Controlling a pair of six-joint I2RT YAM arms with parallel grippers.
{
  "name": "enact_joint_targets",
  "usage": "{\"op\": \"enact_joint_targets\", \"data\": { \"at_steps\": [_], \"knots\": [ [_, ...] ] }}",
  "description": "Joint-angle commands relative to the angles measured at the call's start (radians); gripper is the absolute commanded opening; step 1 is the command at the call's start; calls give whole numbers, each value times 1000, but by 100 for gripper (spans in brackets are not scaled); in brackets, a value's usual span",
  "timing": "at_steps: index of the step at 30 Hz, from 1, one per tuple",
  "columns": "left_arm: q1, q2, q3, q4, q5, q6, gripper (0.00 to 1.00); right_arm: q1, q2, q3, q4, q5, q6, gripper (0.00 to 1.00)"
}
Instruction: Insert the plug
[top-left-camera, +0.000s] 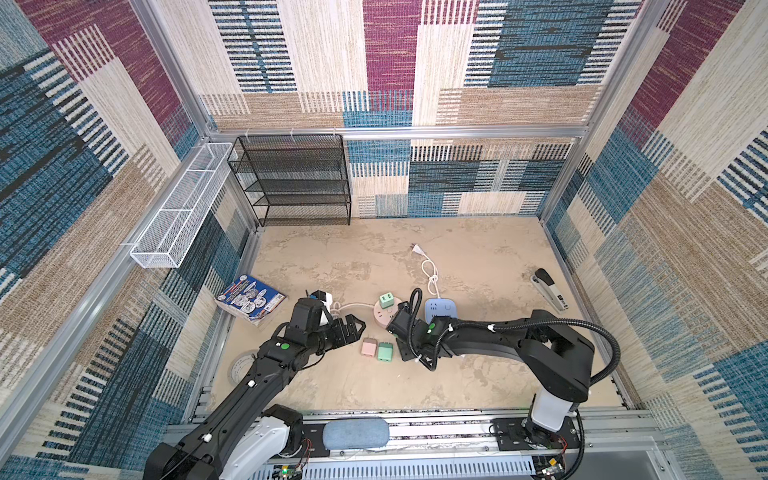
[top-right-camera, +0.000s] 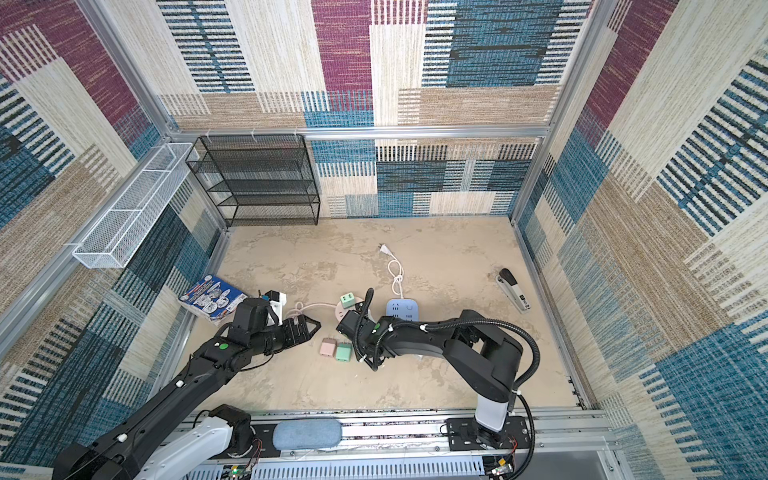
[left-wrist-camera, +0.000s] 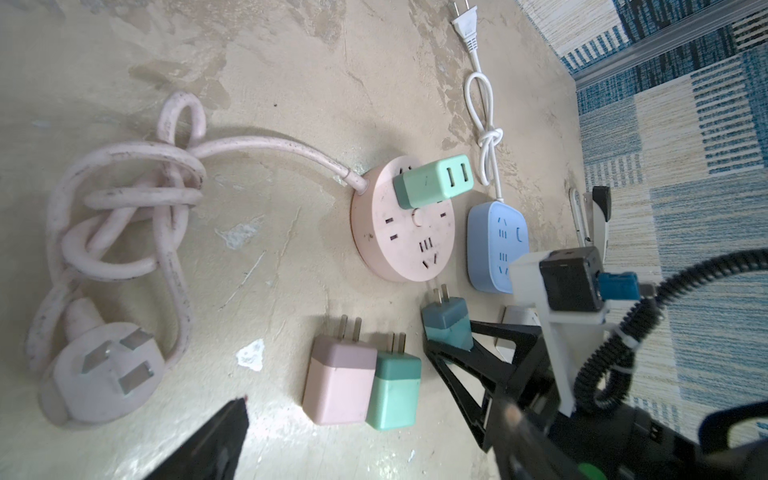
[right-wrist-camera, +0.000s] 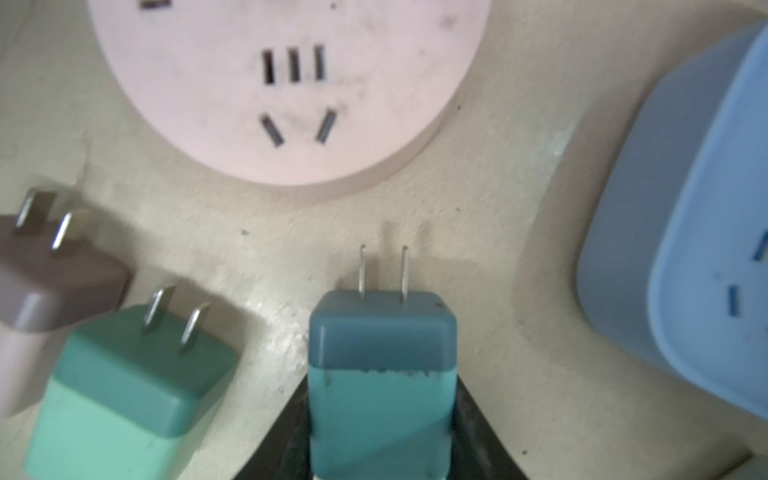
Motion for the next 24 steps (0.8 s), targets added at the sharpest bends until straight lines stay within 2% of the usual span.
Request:
{"op": "enact_joint_targets", "data": {
  "at_steps": [1,4,9,19,24],
  "knots": [
    [-2,-4,9,2,81,-8,93,3,-59,-19,33,-46,-108,27],
    [-5,-8,11,1,136,-11,91,4,-142,-46,36,-60,-171,28],
    [-41,2,22,14,191,-18,90,4,-263,-86,95,-155,-273,27],
    [-83,48,16,135,234,-73,88,28,-297,-66,137,-239,-346,26],
    [-101,84,6,189,304,-90,85,39,-288,-52,150,-262,-357,26]
  ]
}}
